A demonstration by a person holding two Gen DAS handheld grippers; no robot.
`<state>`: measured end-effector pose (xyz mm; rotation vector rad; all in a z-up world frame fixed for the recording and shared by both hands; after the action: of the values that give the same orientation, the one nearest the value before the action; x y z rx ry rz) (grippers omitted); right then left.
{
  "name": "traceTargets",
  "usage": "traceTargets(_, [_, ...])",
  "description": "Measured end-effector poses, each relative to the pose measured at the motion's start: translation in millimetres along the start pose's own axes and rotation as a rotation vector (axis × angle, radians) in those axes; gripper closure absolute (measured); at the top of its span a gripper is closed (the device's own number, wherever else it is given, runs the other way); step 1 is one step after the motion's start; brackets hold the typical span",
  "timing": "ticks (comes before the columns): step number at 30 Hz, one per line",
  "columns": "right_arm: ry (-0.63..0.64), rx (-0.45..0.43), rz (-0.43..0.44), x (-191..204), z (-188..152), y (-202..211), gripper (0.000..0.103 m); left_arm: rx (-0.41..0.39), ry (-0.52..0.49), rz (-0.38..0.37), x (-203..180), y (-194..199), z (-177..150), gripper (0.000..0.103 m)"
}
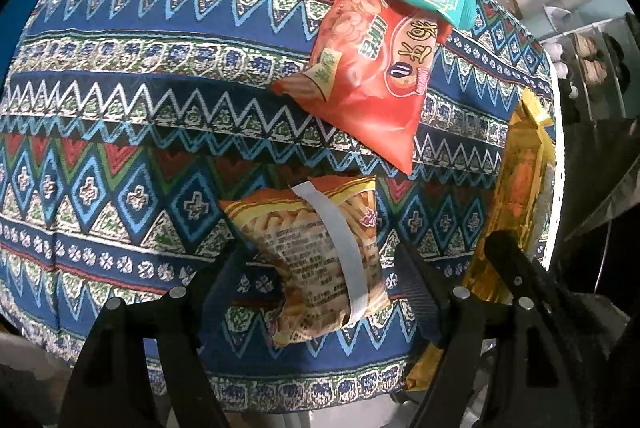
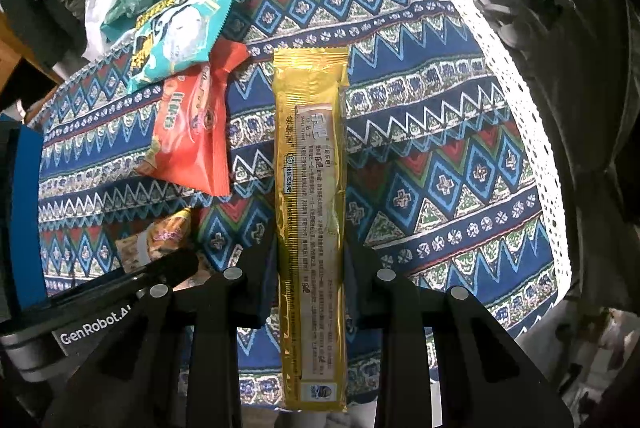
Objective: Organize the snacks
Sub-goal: 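Grasp the orange-striped chip bag with the left tool while the right tool holds the bar, then carry the gold bar and striped chip bag over the box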
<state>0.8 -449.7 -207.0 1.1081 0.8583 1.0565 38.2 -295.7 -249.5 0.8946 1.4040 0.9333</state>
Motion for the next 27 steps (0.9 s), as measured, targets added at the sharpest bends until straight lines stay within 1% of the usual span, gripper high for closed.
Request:
traceTargets(2, [-0.003, 0.006, -0.003, -1.4, -0.3, -2.1, 0.076, 0.003, -0.022, 0.006, -2.7, -4.7, 0.7, 0.036])
traceTargets(3, [-0.007, 0.009, -0.002, -2.4, -0.6, -3.0, 0.076, 0.008, -0.029, 0.009, -2.5, -6.0, 1.1, 0.043])
traceTargets(4, [-0.009, 0.010, 0.000, -2.9, -0.5, -3.3, 0.076, 0.012, -0.033, 0.002, -2.2, -6.9, 2.1, 0.047])
traceTargets(5, [-0.010, 0.011, 0.001, -3.1, -0.9, -3.3, 0.076, 0.013, -0.037, -0.019, -2.1, -7.4, 1.9, 0.049])
traceTargets(7, [-0.007, 0.009, 0.001, -2.1, -1.2, -2.4, 0.076, 0.006, -0.050, -0.020, -3.0, -7.5, 2.3, 0.053])
traceTargets(13, [0.013, -0.008, 0.008, 7.2, 1.0, 3.8, 0.076, -0.019, -0.107, -0.003, 5.4, 8.2, 1.0, 0.055])
traceTargets(17, [0.027, -0.032, 0.015, 13.5, 1.9, 13.5, 0.076, -0.053, -0.153, 0.006, 6.4, 25.0, 3.2, 0.056])
traceTargets(22, [0.047, -0.069, 0.029, 24.2, 7.1, 28.4, 0.076, -0.110, -0.202, 0.018, 7.9, 50.5, 7.0, 0.056])
traceTargets(27, [0.078, -0.109, 0.058, 41.3, 9.3, 45.8, 0.076, -0.187, -0.265, 0.062, 10.6, 79.3, 9.0, 0.056])
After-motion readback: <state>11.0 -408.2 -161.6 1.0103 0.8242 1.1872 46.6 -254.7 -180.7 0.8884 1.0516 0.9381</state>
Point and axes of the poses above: each gripper's, at about its wrist camera, not at the fingertips, and y roughly against the way its jaws point, x to its left, z to its top, the point moved 3 cm from there along -y, roughly the way its jaws point, and after that the axes turned 7 degrees about -z, right-handed, at the moved point
